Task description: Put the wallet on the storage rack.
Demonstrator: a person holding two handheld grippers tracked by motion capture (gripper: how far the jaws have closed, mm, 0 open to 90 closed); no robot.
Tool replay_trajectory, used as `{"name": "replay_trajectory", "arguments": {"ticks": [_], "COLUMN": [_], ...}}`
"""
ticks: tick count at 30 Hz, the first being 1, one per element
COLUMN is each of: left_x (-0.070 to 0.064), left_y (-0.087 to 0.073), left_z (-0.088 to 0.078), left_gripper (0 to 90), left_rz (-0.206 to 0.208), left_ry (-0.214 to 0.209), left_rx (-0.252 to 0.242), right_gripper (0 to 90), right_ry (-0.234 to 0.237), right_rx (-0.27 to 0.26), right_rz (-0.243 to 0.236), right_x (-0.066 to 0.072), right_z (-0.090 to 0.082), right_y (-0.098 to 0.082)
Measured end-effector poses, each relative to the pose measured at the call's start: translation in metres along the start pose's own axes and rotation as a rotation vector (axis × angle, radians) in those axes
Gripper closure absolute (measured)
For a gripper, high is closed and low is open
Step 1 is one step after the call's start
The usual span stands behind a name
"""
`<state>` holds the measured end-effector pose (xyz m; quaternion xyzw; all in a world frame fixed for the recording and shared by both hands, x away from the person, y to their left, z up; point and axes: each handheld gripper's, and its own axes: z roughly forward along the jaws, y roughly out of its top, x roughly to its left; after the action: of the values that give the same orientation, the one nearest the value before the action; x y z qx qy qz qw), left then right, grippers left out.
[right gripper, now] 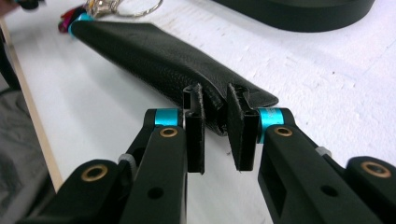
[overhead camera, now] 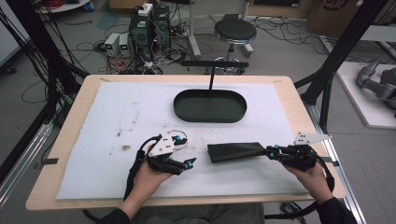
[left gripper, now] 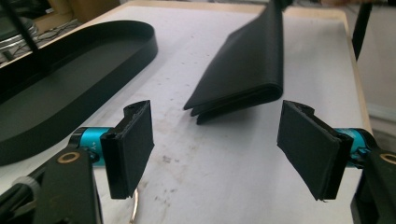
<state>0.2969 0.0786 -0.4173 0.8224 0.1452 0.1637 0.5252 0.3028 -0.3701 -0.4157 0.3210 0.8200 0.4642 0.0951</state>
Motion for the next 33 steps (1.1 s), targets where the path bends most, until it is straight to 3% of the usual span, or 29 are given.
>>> {"name": "replay_trajectory", "arguments": {"ticks": [1,2,5,6,14,16,18,21,24,29,30,33], "left_x": [0.0,-0.003,-0.005,-0.007,-0.012,-0.013,-0.012,-0.008,-0.006,0.004,0.008,0.011], "left_y": [0.0,0.004,0.006,0.009,0.016,0.017,0.017,0.016,0.017,0.018,0.019,0.019], "left_z": [0.0,0.008,0.016,0.025,0.056,0.064,0.07,0.074,0.073,0.063,0.057,0.05], "left_gripper": [26.9,26.9,26.9,26.9,27.2,31.6,36.1,55.0,68.6,73.5,74.1,74.3], "left_rz": [0.0,0.042,0.067,0.103,0.2,0.221,0.226,0.212,0.223,0.152,0.127,0.109], "left_ry": [0.0,-0.01,-0.018,-0.003,0.025,0.033,0.021,-0.023,-0.026,-0.081,-0.098,-0.111], "left_rx": [0.0,0.017,0.025,0.043,0.067,0.062,0.05,0.033,0.028,-0.004,-0.019,-0.037], "right_gripper": [79.1,79.2,79.2,79.3,79.2,79.2,79.1,78.7,76.4,71.9,65.5,57.7], "right_ry": [0.0,0.008,0.015,0.023,0.015,0.015,0.016,0.014,0.01,0.019,0.024,0.034], "right_rx": [0.0,-0.002,-0.007,-0.017,-0.021,-0.022,-0.022,-0.026,-0.038,-0.065,-0.099,-0.133], "right_rz": [0.0,0.028,0.057,0.089,0.119,0.12,0.119,0.118,0.093,0.044,0.006,-0.014], "right_x": [0.0,-0.003,-0.006,-0.01,-0.014,-0.015,-0.015,-0.015,-0.016,-0.013,-0.011,-0.009], "right_z": [0.0,0.002,0.003,0.004,0.006,0.006,0.006,0.007,0.007,0.007,0.004,0.001], "right_y": [0.0,0.005,0.01,0.014,0.024,0.025,0.025,0.025,0.026,0.027,0.029,0.03]}}
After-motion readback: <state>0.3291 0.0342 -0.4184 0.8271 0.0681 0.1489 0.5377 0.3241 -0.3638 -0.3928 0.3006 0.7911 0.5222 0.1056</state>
